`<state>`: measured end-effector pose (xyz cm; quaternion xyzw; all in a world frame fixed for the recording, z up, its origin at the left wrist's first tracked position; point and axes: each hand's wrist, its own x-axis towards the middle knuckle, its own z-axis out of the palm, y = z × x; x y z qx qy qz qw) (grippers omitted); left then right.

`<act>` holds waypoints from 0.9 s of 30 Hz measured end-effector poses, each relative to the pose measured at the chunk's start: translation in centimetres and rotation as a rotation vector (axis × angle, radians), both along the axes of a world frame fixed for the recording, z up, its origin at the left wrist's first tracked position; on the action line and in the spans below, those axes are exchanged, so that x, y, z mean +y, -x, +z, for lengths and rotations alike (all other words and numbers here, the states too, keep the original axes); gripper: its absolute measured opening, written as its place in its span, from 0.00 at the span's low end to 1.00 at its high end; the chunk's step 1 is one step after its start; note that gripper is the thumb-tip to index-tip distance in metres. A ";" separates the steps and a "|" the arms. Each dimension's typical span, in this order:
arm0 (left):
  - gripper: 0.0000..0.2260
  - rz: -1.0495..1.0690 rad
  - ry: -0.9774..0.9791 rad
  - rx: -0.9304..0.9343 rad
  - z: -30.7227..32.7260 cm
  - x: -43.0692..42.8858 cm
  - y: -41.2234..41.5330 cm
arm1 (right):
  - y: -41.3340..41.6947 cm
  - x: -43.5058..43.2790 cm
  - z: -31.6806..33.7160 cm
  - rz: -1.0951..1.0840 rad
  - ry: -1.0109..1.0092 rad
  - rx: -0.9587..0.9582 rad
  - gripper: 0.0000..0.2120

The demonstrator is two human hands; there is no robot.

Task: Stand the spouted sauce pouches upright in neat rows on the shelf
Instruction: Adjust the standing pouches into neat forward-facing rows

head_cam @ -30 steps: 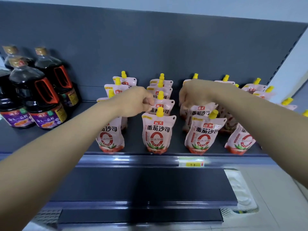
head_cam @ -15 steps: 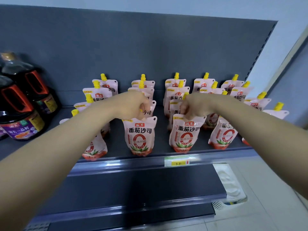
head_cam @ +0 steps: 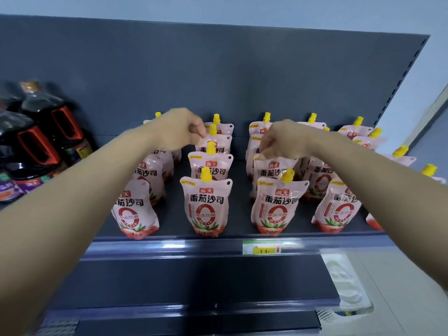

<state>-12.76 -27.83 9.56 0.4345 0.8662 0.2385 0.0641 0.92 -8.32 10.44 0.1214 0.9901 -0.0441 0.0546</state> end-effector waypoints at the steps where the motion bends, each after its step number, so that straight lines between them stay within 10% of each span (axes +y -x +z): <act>1: 0.07 0.023 0.009 0.018 0.2 0.2 0.9 | 0.5 0.3 0.2 0.000 -0.020 0.014 0.12; 20: 0.06 -0.042 0.174 -0.013 -3.2 7.2 11.0 | 18.8 3.6 -2.5 0.004 0.039 0.080 0.22; 27: 0.05 -0.048 0.232 0.020 -4.2 6.5 11.5 | 21.9 3.0 -4.6 -0.001 0.060 0.154 0.08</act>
